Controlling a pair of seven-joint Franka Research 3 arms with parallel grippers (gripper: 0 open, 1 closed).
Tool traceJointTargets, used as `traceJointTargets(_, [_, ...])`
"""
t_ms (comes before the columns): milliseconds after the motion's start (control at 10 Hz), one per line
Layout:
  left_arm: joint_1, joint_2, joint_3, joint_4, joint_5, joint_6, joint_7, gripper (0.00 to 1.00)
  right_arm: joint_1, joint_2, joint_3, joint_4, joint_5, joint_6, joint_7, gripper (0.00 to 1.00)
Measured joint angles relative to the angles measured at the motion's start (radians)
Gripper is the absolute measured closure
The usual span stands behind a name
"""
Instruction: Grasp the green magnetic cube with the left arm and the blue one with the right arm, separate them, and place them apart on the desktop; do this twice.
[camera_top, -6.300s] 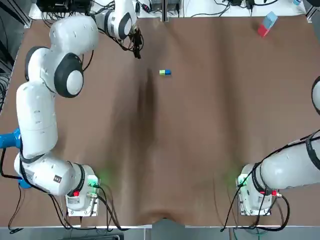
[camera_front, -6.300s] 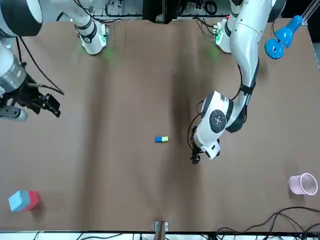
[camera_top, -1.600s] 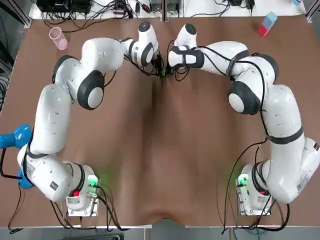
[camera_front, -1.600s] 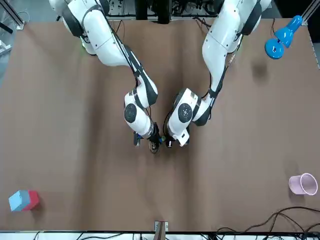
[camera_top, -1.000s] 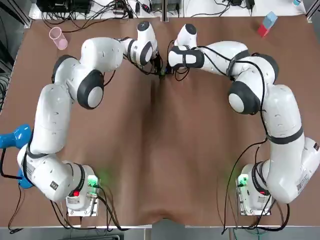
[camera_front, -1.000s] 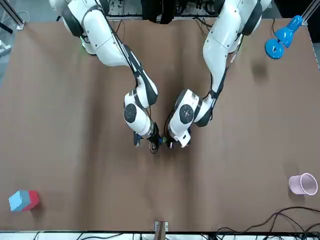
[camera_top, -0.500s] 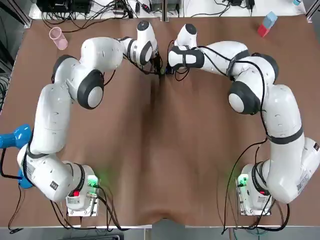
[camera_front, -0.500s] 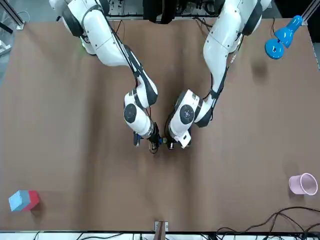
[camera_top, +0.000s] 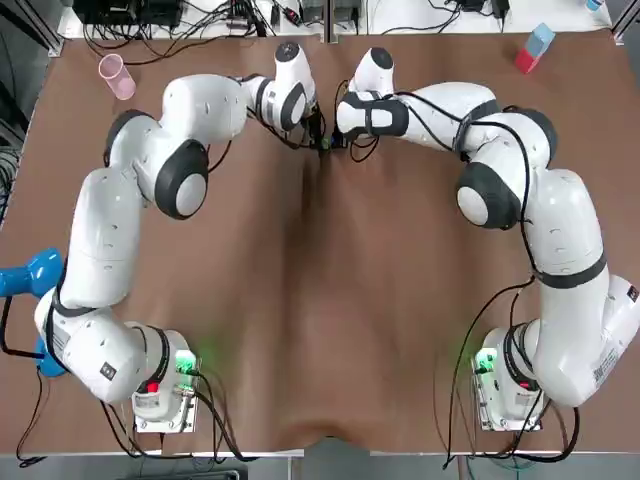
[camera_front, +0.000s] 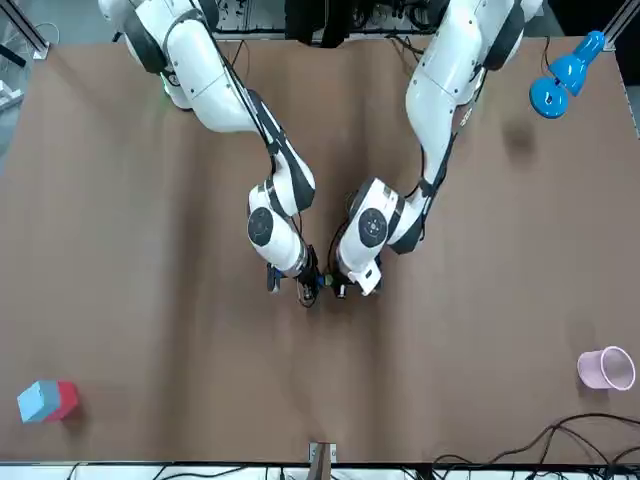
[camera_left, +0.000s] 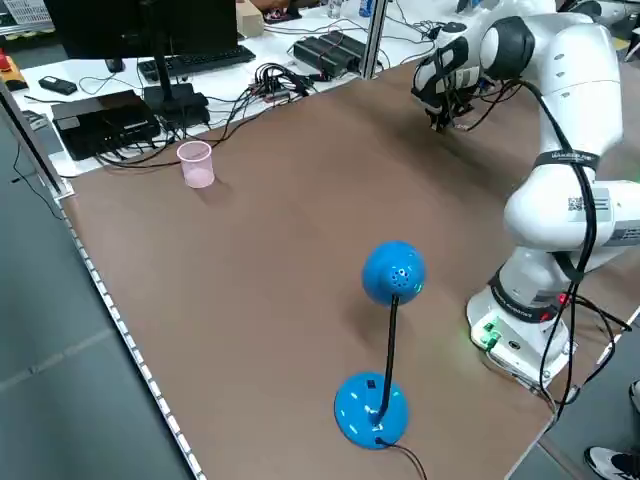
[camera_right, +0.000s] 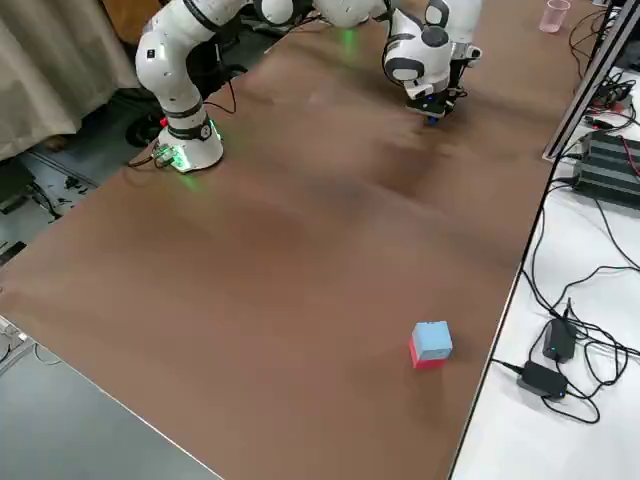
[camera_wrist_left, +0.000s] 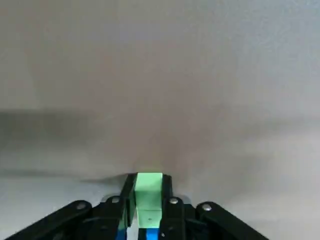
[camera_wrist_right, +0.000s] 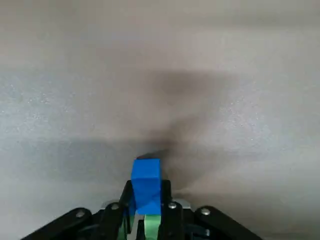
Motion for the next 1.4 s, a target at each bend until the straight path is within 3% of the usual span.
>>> traceJointTargets(500, [-0.003,0.0,0.0,0.0,0.002,0.02,0.0,0.76,0.002,0.0,0.0,0.0,0.0,0.0,0.0,0.75])
traceJointTargets(900, [-0.004,0.0,0.0,0.0,0.002,0.021,0.0,0.76,0.007,0.0,0.001,0.0,0.0,-0.001,0.0,0.65])
traceJointTargets(1100, [-0.004,0.0,0.0,0.0,0.002,0.022,0.0,0.76,0.017,0.0,0.002,0.0,0.0,-0.001,0.0,0.46])
traceJointTargets(1400, [-0.004,0.0,0.0,0.0,0.002,0.022,0.0,0.76,0.025,0.0,0.002,0.0,0.0,-0.001,0.0,0.48])
